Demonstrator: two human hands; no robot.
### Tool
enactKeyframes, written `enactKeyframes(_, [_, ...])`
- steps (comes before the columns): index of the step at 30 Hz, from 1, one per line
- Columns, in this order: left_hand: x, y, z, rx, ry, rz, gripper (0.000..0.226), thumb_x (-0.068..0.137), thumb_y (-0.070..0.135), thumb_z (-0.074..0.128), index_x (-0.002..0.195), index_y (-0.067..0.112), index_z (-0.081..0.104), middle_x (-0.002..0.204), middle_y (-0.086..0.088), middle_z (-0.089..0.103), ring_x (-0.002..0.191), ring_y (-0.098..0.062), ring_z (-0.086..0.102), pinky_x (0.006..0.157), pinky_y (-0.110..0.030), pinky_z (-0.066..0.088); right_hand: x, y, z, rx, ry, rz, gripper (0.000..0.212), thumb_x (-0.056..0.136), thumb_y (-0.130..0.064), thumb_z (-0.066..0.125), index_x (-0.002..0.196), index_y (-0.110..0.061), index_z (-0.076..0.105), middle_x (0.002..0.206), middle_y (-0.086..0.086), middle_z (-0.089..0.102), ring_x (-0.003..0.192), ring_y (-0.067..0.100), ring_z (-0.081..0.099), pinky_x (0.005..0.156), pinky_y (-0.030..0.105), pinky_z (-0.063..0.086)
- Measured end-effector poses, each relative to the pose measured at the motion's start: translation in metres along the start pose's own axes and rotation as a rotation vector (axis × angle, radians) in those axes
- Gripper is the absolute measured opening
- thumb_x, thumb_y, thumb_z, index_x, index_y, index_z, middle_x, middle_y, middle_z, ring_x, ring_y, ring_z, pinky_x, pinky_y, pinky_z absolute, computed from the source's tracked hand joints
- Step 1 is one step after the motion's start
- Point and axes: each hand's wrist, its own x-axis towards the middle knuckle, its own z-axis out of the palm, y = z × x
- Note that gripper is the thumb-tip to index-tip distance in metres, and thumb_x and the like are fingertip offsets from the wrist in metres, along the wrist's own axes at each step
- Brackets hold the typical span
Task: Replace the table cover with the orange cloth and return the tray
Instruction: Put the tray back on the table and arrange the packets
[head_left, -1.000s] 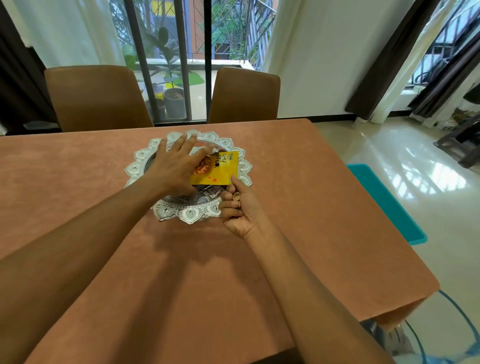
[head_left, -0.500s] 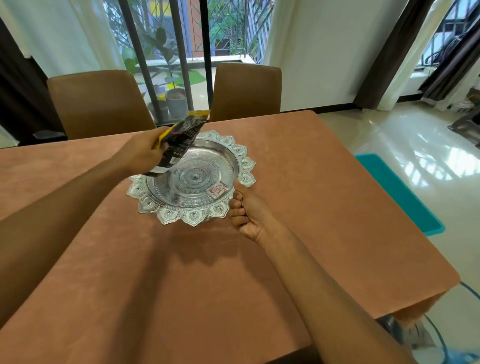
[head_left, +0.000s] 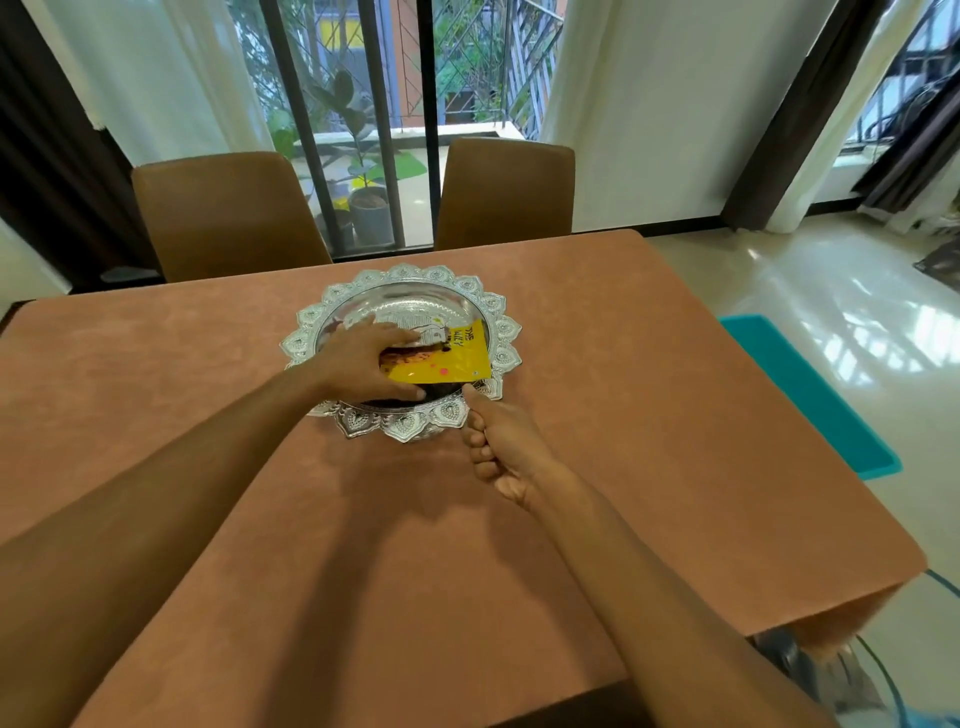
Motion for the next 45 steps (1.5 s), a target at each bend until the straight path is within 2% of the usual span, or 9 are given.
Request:
enactKeyframes(3, [-0.023,0.000,-0.009,-0.368,0.139,-0.073,0.083,0.067,0.059,0.083,0.140,0.033,0.054,0.156,0.001,0.039,0.149,-0.022,0.021,0.118,-0.049,0.025,-0.012,0.012,0.000,-0.088,0.006,-0.018,0.049,0.099,-0.048,0.058,0.062,-0.022,0.039,0.050,-0.005,0.038,0.039,0.004,0.025,0.034,0.014,0.016])
enactKeyframes(6, [-0.059,0.003,-0.003,-0.562,0.459,-0.135,0.037,0.086,0.035,0.076,0.121,0.027,0.067,0.128,0.004,0.064,0.118,-0.014,0.057,0.096,-0.031,0.046,-0.025,0.028,0.003,-0.160,-0.019,-0.031,0.049,0.099,-0.048,0.059,0.062,-0.021,0.040,0.050,-0.005,0.039,0.039,0.005,0.025,0.036,0.015,0.016])
enactKeyframes(10, [-0.137,-0.006,0.040,-0.698,0.708,-0.284,0.007,0.089,0.019,0.068,0.089,0.023,0.073,0.088,0.003,0.074,0.086,-0.014,0.070,0.075,-0.029,0.054,-0.041,0.052,0.024,-0.299,-0.090,-0.081,0.051,0.101,-0.047,0.055,0.058,-0.021,0.040,0.052,-0.002,0.039,0.040,0.009,0.025,0.041,0.019,0.017])
enactKeyframes(15, [-0.296,-0.014,0.109,-0.574,0.655,-0.527,0.013,0.092,0.009,0.066,0.090,0.020,0.073,0.083,0.005,0.073,0.078,-0.002,0.066,0.068,-0.013,0.050,-0.058,0.101,0.065,-0.883,-0.170,-0.397,0.056,0.103,-0.041,0.052,0.055,-0.013,0.045,0.055,0.006,0.044,0.049,0.016,0.041,0.052,0.032,0.030])
enactKeyframes(19, [-0.453,-0.035,0.157,-0.515,0.619,-0.832,0.012,0.093,0.015,0.066,0.097,0.021,0.074,0.079,0.005,0.073,0.074,-0.003,0.066,0.069,-0.022,0.050,-0.093,0.176,0.122,-1.106,-0.458,-0.380,0.056,0.105,-0.029,0.051,0.053,-0.011,0.041,0.050,0.002,0.038,0.042,0.010,0.036,0.048,0.031,0.027])
enactKeyframes(23, [-0.573,-0.055,0.181,-0.498,0.687,-1.090,0.012,0.093,0.017,0.064,0.096,0.021,0.075,0.074,0.004,0.072,0.068,-0.001,0.066,0.066,-0.022,0.050,-0.133,0.262,0.176,-1.297,-0.669,-0.258,0.045,0.105,-0.041,0.048,0.069,-0.015,0.054,0.067,0.001,0.055,0.062,0.018,0.053,0.062,0.032,0.041])
enactKeyframes(26, [-0.645,-0.071,0.201,-0.571,0.731,-1.181,0.017,0.094,0.014,0.062,0.092,0.029,0.071,0.071,0.012,0.071,0.068,0.002,0.066,0.069,-0.021,0.051,-0.175,0.304,0.225,-1.478,-0.772,-0.333,0.057,0.105,-0.044,0.045,0.056,-0.017,0.044,0.054,-0.001,0.047,0.050,0.015,0.046,0.050,0.032,0.031])
enactKeyframes(35, [-0.868,-0.139,0.290,-0.825,0.709,-1.331,0.020,0.092,0.012,0.062,0.088,0.028,0.073,0.065,0.011,0.071,0.071,-0.001,0.071,0.072,-0.026,0.054,-0.282,0.442,0.404,-1.624,-0.826,-0.433,0.056,0.106,-0.035,0.045,0.055,-0.015,0.033,0.054,-0.001,0.036,0.048,0.012,0.035,0.051,0.035,0.026])
enactKeyframes(45, [-1.014,-0.227,0.311,-0.918,0.549,-1.583,0.020,0.091,0.018,0.062,0.083,0.035,0.069,0.069,0.014,0.071,0.075,-0.011,0.069,0.066,-0.024,0.049,-0.281,0.570,0.544,-1.835,-0.900,-0.402,0.058,0.106,-0.043,0.042,0.054,-0.020,0.034,0.054,-0.003,0.034,0.051,0.013,0.030,0.057,0.033,0.028])
